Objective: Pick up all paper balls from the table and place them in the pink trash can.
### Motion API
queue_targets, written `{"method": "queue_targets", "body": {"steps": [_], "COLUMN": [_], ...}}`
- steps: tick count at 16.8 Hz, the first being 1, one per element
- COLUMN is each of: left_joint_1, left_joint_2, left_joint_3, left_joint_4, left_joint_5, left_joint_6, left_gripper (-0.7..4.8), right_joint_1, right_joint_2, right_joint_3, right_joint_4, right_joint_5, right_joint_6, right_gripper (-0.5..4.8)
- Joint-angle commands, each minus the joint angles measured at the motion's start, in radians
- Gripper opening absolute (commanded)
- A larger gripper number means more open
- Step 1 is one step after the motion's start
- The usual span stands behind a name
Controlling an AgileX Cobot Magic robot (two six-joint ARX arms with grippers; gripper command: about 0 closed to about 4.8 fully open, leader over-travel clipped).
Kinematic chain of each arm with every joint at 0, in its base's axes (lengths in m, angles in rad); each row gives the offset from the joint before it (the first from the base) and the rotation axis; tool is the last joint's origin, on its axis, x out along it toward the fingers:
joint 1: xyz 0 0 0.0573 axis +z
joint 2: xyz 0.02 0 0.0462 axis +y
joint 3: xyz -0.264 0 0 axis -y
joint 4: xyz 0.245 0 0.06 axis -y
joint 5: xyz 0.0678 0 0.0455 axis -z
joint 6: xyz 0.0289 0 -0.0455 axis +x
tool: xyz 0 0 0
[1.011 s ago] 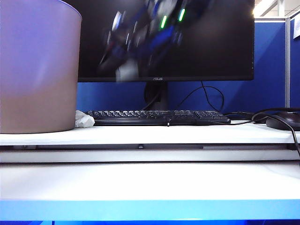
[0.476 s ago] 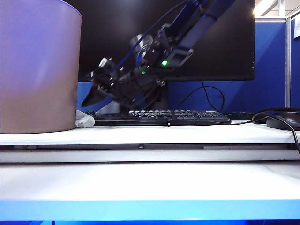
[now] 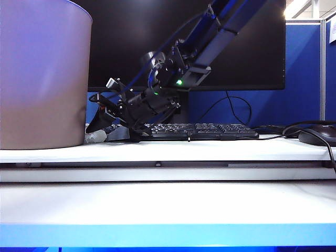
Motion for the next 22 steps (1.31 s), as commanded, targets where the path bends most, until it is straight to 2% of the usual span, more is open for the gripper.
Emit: {"method": "queue_targets", "body": {"steps": [1,2,5,6,8,11,12,14,15,16,17,18,19,20,22], "left_joint_1": [0.002,0.002,0.002,0.002,0.002,0.002,0.002,0.002,0.002,0.002,0.002,0.002,0.002,0.002,0.002], "left_joint_2": [-0.005,-0.005,-0.005,-0.005,-0.006,-0.064,-0.102,-0.154,-0.178,-0.191,-0.204,-0.212,-0.227,-0.241,-0.277], "left_joint_3": [0.005,0.005,0.005,0.005,0.027,0.094,0.113,0.116,0.116,0.117,0.117,0.117,0.117,0.117,0.117], "left_joint_4": [0.002,0.004,0.011,0.020,0.024,0.112,0.187,0.293,0.330,0.332,0.330,0.333,0.340,0.345,0.347], "left_joint_5": [-0.003,-0.003,-0.019,-0.069,-0.058,-0.043,-0.060,-0.215,-0.253,-0.248,-0.234,-0.205,-0.185,-0.184,-0.133], "left_joint_6": [0.004,0.004,0.004,0.004,-0.015,-0.040,-0.066,-0.058,-0.057,-0.059,-0.073,-0.097,-0.110,-0.105,-0.110], "left_gripper": [-0.06,-0.06,-0.06,-0.06,-0.06,-0.06,-0.06,-0.06,-0.06,-0.06,-0.06,-0.06,-0.06,-0.06,-0.06], "right_joint_1": [0.003,0.000,-0.017,-0.029,-0.048,-0.050,-0.036,-0.008,0.050,0.096,0.122,0.146,0.166,0.167,0.129], "right_joint_2": [0.013,0.011,-0.039,-0.093,-0.174,-0.319,-0.340,-0.337,-0.336,-0.324,-0.312,-0.300,-0.297,-0.312,-0.380], "right_joint_3": [0.002,0.005,0.082,0.110,0.146,0.210,0.251,0.312,0.312,0.312,0.312,0.312,0.313,0.322,0.360], "right_joint_4": [-0.035,-0.027,-0.126,-0.166,-0.218,-0.229,-0.221,-0.212,-0.195,-0.175,-0.161,-0.158,-0.162,-0.179,-0.247], "right_joint_5": [0.006,-0.004,-0.029,0.045,0.120,0.111,0.068,-0.060,-0.046,-0.024,-0.023,0.002,0.079,0.089,0.103], "right_joint_6": [0.000,0.000,-0.026,-0.100,-0.146,-0.163,-0.157,-0.100,-0.102,-0.102,-0.100,-0.100,-0.103,-0.112,-0.111], "right_gripper": [0.82,-0.06,-0.06,-0.06,-0.06,-0.06,-0.06,-0.06,-0.06,-0.03,0.33,1.44,4.57,4.79,4.79]}}
